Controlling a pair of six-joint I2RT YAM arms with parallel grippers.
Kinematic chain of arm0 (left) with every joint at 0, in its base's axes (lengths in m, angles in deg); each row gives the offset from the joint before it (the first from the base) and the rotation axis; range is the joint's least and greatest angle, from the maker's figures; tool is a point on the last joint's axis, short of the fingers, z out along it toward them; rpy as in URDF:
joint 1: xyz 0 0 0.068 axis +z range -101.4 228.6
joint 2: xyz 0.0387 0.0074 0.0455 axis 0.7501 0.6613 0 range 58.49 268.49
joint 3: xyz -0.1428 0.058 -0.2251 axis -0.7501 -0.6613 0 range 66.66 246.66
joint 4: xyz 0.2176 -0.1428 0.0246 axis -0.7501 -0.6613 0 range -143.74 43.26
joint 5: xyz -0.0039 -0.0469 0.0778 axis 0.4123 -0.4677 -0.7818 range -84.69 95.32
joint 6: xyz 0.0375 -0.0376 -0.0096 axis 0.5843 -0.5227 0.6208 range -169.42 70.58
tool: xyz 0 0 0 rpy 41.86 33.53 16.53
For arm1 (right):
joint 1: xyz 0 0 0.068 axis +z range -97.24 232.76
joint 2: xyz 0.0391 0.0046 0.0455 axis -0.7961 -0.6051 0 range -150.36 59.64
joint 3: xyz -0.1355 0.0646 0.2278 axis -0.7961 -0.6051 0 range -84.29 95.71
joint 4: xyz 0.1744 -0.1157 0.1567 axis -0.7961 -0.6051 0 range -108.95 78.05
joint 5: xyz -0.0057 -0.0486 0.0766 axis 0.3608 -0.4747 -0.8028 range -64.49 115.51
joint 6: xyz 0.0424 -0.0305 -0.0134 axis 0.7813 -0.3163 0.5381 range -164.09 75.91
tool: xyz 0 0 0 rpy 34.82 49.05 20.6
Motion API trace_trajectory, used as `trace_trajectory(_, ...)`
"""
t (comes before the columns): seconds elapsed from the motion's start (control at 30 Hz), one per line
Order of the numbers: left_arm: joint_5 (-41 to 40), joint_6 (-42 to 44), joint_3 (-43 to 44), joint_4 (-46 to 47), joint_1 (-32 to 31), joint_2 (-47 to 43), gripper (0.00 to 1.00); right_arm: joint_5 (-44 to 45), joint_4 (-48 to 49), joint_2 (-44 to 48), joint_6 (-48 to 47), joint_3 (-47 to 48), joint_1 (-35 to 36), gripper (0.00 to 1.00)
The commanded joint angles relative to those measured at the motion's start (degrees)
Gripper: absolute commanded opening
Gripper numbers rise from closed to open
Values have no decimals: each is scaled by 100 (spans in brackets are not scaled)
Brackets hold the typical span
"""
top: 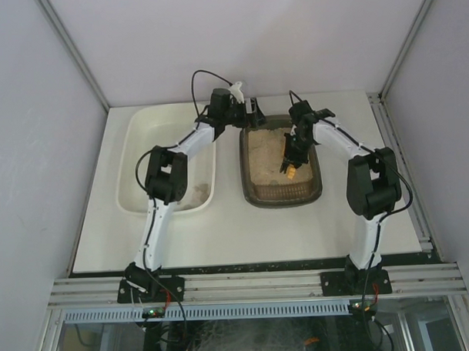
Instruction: Clean the litter box
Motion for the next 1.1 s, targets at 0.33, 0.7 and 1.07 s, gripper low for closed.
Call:
trace_trajectory(0.33, 1002, 1878, -1348, -834, -44, -1176, 70, -542, 561, 124, -100, -378, -471, 0)
trace_trajectory(0.7, 930, 1878, -2627, -959, -14, -2045, 67, -1129, 996, -218, -176, -303, -508, 0)
trace_trajectory(1.07, 920, 1695, -2829, -806, 21, -2137, 68, -1600, 1056, -917, -396, 309, -258, 0)
